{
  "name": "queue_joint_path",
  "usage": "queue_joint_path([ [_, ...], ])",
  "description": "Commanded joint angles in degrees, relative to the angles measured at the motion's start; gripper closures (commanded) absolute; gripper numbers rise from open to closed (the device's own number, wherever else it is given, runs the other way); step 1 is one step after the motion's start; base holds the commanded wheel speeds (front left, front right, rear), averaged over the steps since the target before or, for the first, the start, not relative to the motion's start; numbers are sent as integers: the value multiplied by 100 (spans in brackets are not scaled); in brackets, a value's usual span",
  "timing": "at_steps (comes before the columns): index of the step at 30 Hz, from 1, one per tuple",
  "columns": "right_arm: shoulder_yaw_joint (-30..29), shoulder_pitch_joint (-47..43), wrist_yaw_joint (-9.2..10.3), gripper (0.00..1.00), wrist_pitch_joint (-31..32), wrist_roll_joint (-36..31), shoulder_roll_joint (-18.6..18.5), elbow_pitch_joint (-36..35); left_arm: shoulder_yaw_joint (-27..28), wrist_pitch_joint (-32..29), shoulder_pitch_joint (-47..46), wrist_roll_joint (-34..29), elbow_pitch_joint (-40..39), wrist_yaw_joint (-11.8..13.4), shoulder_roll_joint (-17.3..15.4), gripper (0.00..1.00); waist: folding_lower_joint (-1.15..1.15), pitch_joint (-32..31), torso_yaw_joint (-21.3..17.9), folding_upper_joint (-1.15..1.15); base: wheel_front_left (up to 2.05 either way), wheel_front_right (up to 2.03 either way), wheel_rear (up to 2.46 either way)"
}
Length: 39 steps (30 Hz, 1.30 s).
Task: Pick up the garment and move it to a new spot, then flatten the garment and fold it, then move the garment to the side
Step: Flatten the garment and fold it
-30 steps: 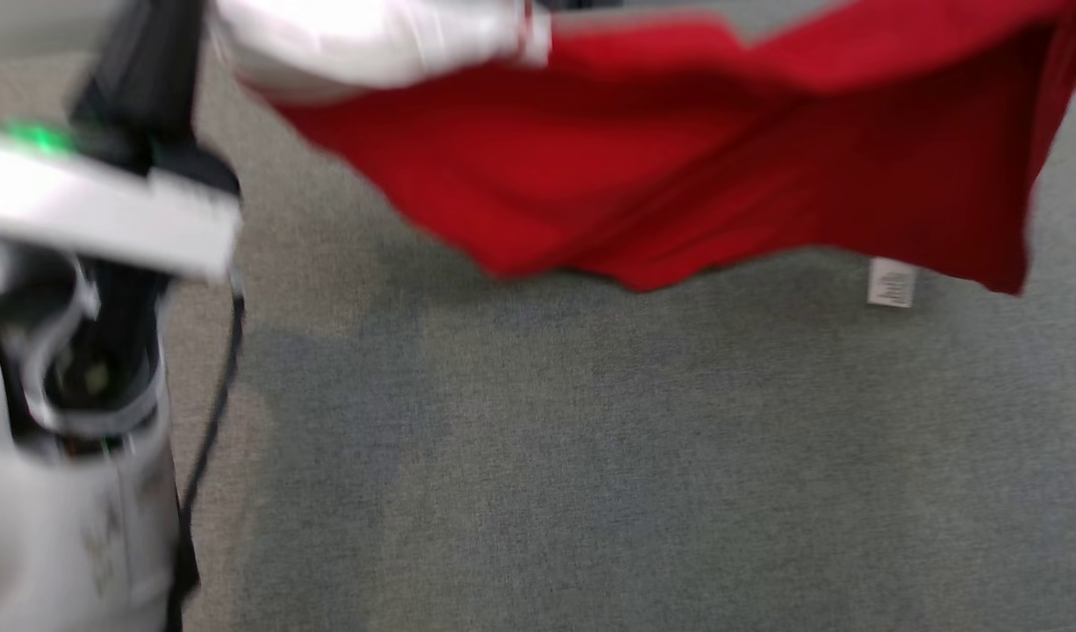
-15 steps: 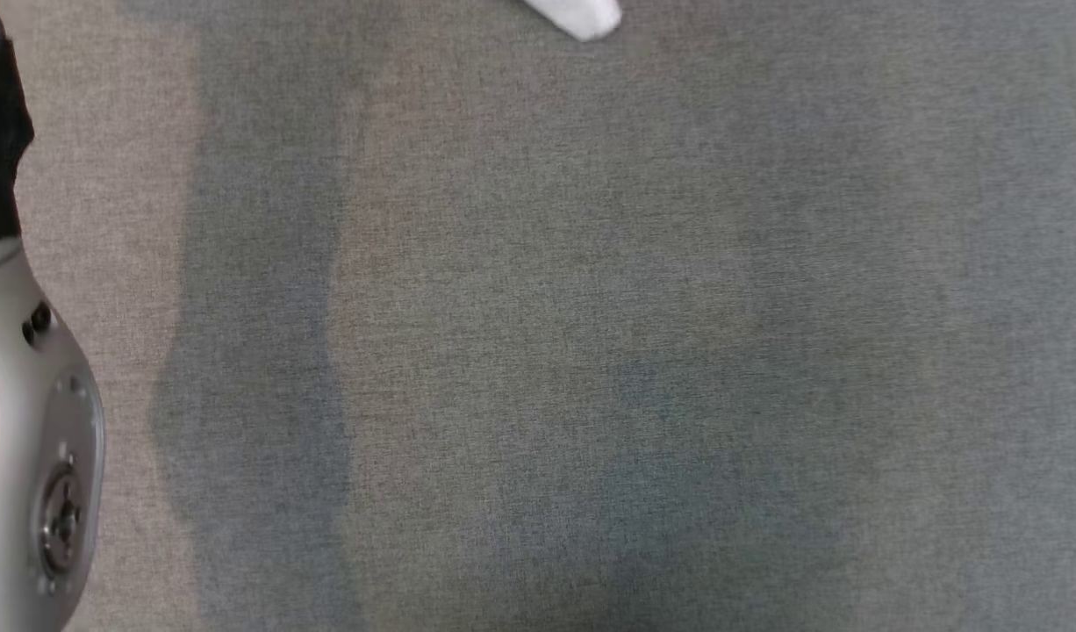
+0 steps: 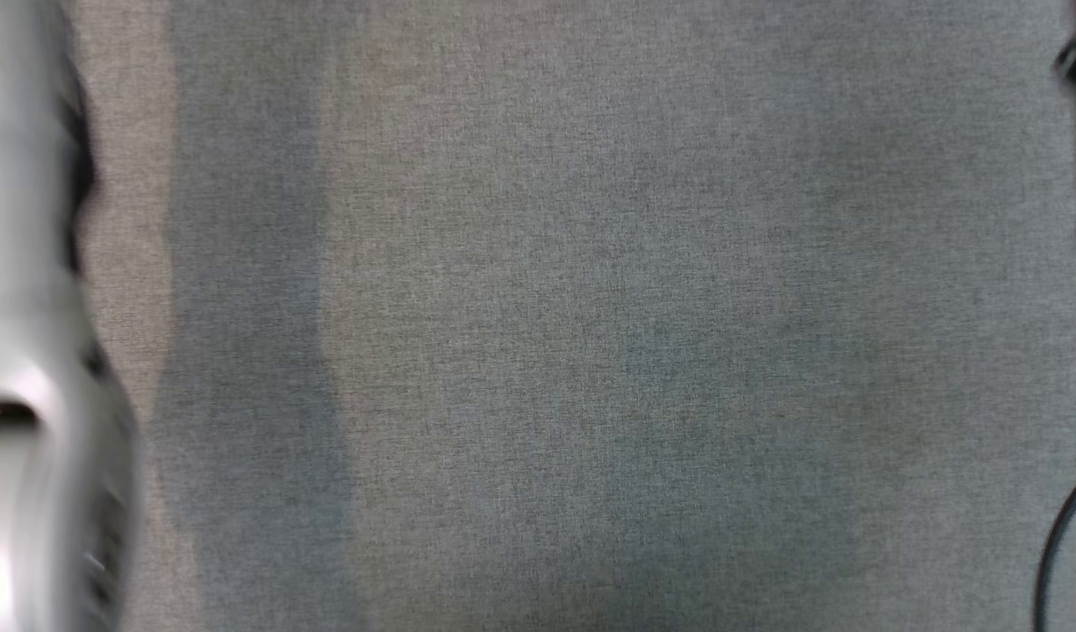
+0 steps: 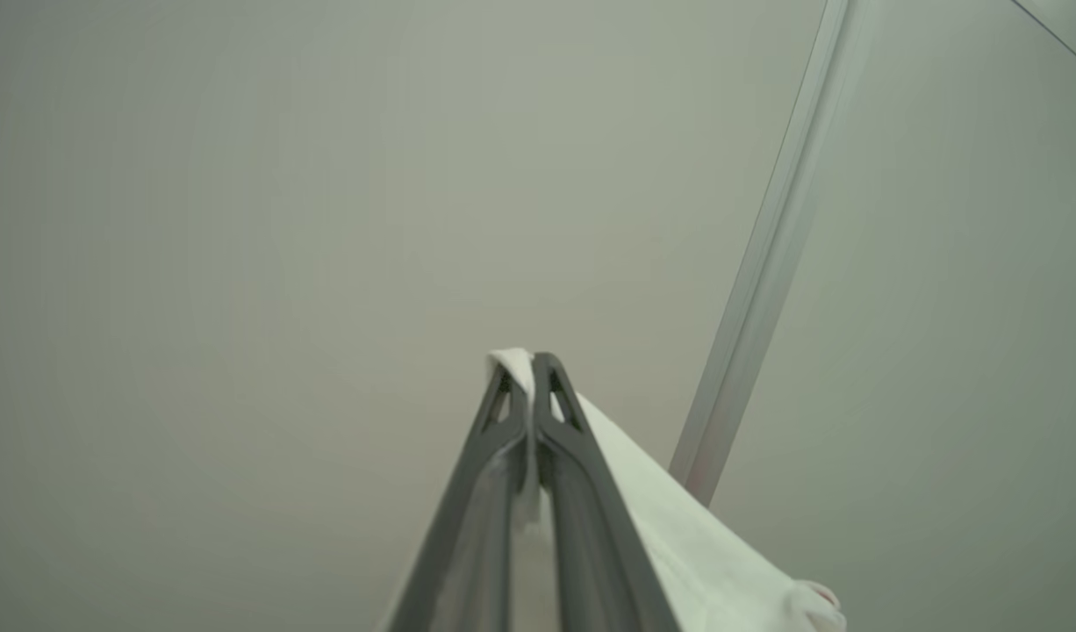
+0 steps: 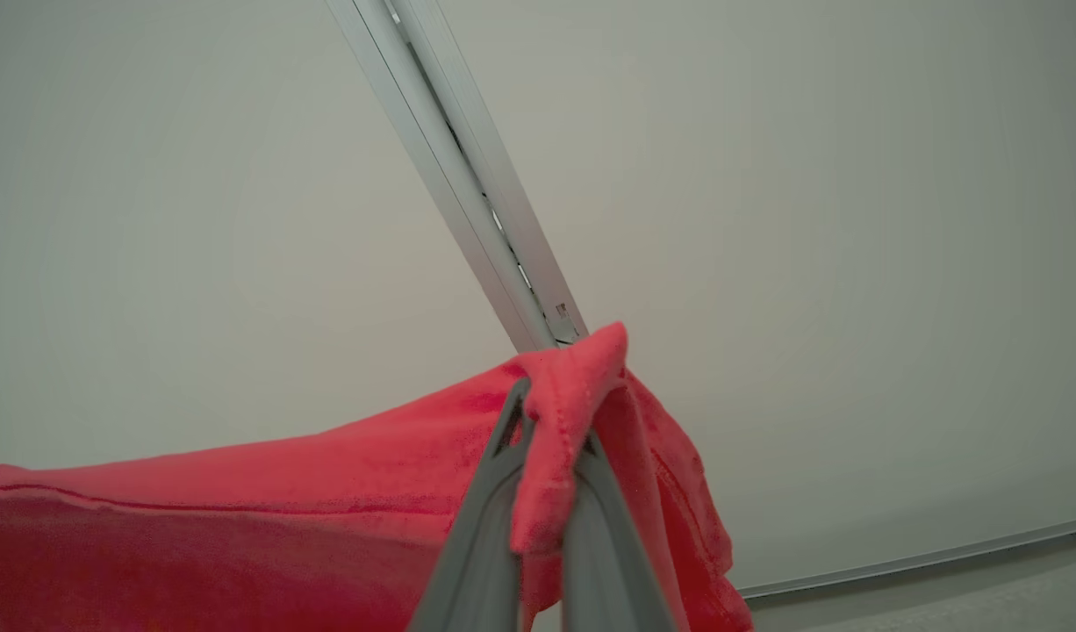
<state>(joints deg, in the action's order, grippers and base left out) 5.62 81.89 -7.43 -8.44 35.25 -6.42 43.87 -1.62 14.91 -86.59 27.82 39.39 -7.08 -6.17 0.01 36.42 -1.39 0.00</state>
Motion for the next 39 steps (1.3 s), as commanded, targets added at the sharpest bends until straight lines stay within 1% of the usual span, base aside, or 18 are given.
queue_joint_path([
  [1, 183, -458, -11, 100, -155, 276, -112, -43, 47, 31, 699, 10, -336, -46, 83, 100, -1, -75, 18, 0, 0, 0, 0],
  [3, 405, -1018, -11, 100, -259, 581, -262, -231, 14, 32, 1541, 134, -953, -43, 147, 100, -1, -181, 42, 0, 0, 0, 0],
  [6, 697, -1935, -11, 100, -364, 1112, -606, -674, -254, 33, 2988, 269, -1949, -46, 226, 100, -1, -343, 144, 0, 0, 0, 0],
  [7, 697, -1935, -11, 100, -364, 1112, -606, -674, -254, 33, 2988, 269, -1949, -46, 226, 100, -1, -343, 144, 0, 0, 0, 0],
  [9, 881, -2577, -11, 100, -411, 1385, -903, -982, -423, 35, 3900, 154, -2539, -47, 222, 100, -1, -480, 206, 0, 0, 0, 0],
  [11, 1008, -3324, -11, 100, -471, 1676, -1102, -1121, -553, 34, 4866, 42, -2881, -36, 222, 100, -1, -827, 257, 0, 0, 0, 0],
  [12, 1123, -3643, -11, 100, -479, 1728, -1240, -1199, -491, 34, 5319, 74, -3011, -36, 231, 100, -1, -978, 277, 0, 0, 0, 0],
  [13, 1256, -4252, -11, 100, -508, 1957, -1399, -1286, -646, 35, 6155, -34, -3164, -37, 261, 100, -1, -1306, 310, 0, 0, 0, 0],
  [16, 1519, -5077, -10, 100, -543, 2060, -1631, -1368, -724, 36, 7250, -77, -3289, -36, 270, 100, -1, -1707, 348, 0, 0, 0, 0],
  [18, 1665, -5535, -10, 100, -580, 2073, -1720, -1445, -670, 36, 7830, -162, -3396, -31, 287, 100, -1, -1920, 373, 0, 0, 0, 0],
  [20, 1707, -5941, -10, 100, -606, 2136, -1782, -1524, -553, 35, 8361, -218, -3505, 85, 302, 100, -1, -2110, 397, 0, 0, 0, 0],
  [22, 1697, -6353, -5, 100, -646, 2066, -1886, -1598, -578, 35, 8847, -239, -3599, 194, 319, 100, -1, -2264, 426, 0, 0, 0, 0],
  [24, 1571, -6729, -5, 100, -666, 1996, -1932, -1639, -727, 36, 9262, -66, -3695, 341, 315, 100, -1, -2377, 457, 0, 0, 0, 0],
  [25, 1510, -6927, -5, 100, -676, 1927, -1959, -1674, -814, 36, 9454, -115, -3741, 436, 313, 100, -1, -2420, 480, 0, 0, 0, 0],
  [28, 1113, -7502, -5, 100, -686, 1826, -1877, -1922, -1017, 36, 9914, 50, -3945, 707, 310, 100, -1, -2477, 559, 0, 0, 0, 0],
  [30, 824, -7931, -5, 100, -683, 1744, -1749, -2198, -1116, 36, 10081, 145, -4075, 828, 312, 100, -1, -2460, 610, 0, 0, 0, 0],
  [34, 402, -8570, -5, 100, -681, 1526, -1514, -2745, -1320, 35, 10218, 271, -4195, 931, 316, 100, -1, -2411, 562, 0, 0, 0, 0],
  [39, 214, -8758, -5, 100, -593, 1336, -1331, -3051, -1382, -64, 10042, 292, -4267, 984, 285, 100, -1, -2340, 321, 0, 0, 0, 0],
])
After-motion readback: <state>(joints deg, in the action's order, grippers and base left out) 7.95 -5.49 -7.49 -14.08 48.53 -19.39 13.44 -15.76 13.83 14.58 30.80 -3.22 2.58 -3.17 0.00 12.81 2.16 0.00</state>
